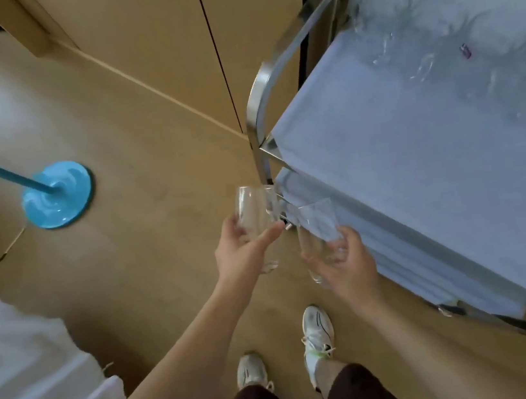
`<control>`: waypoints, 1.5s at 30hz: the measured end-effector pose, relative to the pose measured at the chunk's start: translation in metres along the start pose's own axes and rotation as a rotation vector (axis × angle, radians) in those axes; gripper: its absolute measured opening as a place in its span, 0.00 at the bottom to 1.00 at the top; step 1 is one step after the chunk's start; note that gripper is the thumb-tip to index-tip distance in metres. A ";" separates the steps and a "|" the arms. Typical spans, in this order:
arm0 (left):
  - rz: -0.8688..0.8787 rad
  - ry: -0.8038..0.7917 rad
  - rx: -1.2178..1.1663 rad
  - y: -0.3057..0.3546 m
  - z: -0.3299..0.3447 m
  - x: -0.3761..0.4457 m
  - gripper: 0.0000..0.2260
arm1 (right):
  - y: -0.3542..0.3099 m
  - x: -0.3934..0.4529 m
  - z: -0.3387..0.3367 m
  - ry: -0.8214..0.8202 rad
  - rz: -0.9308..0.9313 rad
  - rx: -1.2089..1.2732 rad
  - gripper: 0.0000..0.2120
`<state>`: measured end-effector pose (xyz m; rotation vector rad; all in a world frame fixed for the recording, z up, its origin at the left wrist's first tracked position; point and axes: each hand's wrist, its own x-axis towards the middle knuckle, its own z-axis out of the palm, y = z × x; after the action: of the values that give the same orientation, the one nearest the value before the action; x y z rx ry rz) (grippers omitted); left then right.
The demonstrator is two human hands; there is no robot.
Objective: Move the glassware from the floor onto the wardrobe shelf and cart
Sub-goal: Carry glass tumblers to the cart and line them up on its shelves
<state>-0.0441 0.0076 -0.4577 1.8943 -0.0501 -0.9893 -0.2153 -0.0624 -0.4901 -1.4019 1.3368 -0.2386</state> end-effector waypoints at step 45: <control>0.954 -0.558 0.061 -0.135 0.264 0.259 0.45 | 0.211 0.279 -0.054 0.877 -0.527 0.115 0.43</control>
<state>-0.0907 -0.2220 -0.7740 1.3125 -1.1961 -0.7817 -0.2811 -0.2545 -0.7801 -1.5934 1.5556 -1.3835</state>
